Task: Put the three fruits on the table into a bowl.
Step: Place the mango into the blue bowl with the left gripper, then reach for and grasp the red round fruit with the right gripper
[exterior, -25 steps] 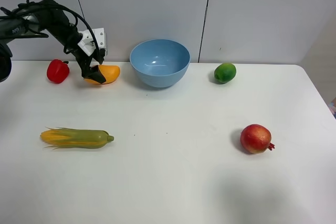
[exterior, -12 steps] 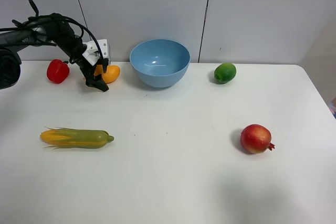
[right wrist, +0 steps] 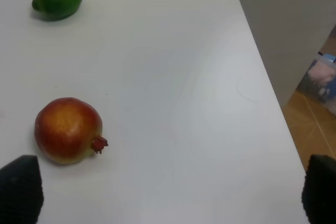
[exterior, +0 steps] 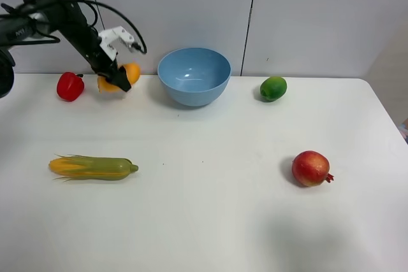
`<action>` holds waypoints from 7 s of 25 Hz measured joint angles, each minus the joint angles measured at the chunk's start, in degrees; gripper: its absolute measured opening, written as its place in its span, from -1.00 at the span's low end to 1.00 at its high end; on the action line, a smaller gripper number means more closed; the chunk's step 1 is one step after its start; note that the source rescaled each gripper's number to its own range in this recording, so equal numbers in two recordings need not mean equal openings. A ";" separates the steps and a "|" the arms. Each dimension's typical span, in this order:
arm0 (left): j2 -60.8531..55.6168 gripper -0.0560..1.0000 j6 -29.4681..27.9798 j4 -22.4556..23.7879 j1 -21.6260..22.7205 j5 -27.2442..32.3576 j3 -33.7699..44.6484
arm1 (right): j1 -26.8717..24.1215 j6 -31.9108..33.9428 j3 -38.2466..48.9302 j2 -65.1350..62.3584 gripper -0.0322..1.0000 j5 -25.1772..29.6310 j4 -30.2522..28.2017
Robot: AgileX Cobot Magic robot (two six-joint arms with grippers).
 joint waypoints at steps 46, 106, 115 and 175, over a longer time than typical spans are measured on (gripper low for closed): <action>-2.47 0.97 -34.79 6.14 -21.06 -17.32 0.08 | 0.00 0.00 0.00 0.00 1.00 0.00 0.00; -139.13 0.97 -36.59 12.96 13.57 -2.46 95.91 | 0.00 0.00 0.00 0.00 1.00 0.00 0.00; -139.13 0.97 -37.30 13.42 13.57 -2.46 95.96 | 0.00 0.00 0.00 0.00 1.00 0.00 0.00; -139.13 0.97 -37.46 13.56 13.57 -2.46 95.96 | 0.00 -25.78 -22.40 57.12 1.00 8.29 5.07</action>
